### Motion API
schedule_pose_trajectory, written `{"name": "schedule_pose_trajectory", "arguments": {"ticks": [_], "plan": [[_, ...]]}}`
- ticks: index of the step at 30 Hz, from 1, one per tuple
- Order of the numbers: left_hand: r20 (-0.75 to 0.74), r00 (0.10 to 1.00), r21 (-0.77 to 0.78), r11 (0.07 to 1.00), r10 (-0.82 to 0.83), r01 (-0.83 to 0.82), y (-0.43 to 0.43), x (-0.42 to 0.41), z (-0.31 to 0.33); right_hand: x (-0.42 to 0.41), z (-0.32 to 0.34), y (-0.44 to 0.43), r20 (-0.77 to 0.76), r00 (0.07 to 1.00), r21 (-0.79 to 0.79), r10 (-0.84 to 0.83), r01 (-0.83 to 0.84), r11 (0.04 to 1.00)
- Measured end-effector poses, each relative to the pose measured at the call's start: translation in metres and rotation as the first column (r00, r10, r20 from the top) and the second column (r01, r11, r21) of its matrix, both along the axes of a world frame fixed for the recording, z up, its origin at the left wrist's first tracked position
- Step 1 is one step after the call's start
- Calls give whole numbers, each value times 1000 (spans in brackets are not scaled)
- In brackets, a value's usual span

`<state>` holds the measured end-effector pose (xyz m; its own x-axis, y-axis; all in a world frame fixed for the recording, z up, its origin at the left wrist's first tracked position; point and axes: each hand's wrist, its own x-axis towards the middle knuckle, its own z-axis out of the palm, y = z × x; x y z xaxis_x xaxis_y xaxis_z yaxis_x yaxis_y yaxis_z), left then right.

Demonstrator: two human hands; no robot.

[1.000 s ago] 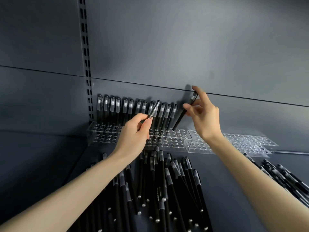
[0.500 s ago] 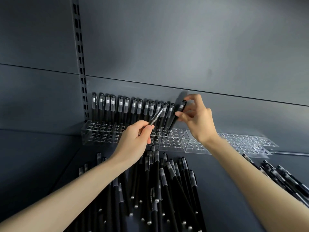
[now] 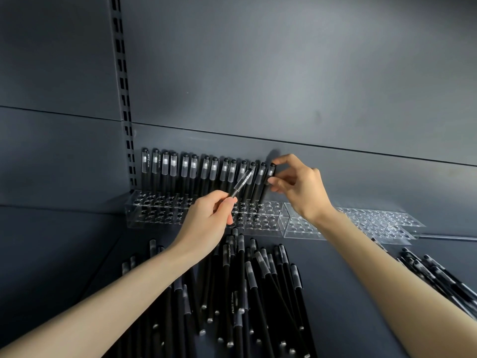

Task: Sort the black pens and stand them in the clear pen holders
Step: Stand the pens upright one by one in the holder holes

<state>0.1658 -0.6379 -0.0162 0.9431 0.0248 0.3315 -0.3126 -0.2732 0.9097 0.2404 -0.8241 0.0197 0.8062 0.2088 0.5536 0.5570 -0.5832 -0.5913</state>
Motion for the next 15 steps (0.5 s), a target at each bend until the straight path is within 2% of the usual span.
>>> {"name": "schedule_pose_trajectory", "arguments": {"ticks": [4,6,7,9,11,15], "plan": [[-25,999,2,999,-37,37,-2,0,-3,-5,0,-1,53,997,-54,-62,64,996],[-16,998,15,998,-54,54,-2,-1,-3,-13,1,-2,96,988,19,-124,123,992],[-8,998,19,998,-59,60,-3,-2,-3,-19,2,0,68,991,105,-112,104,989],[6,997,7,997,-82,82,-5,-4,-3,-33,0,7,-64,997,303,49,-27,952],[19,993,-9,994,-113,113,-9,-7,-2,-41,-4,14,-136,970,429,204,-128,894],[25,989,-41,988,-149,150,-13,-10,-2,-42,-6,15,-136,953,533,270,-159,831]]}}
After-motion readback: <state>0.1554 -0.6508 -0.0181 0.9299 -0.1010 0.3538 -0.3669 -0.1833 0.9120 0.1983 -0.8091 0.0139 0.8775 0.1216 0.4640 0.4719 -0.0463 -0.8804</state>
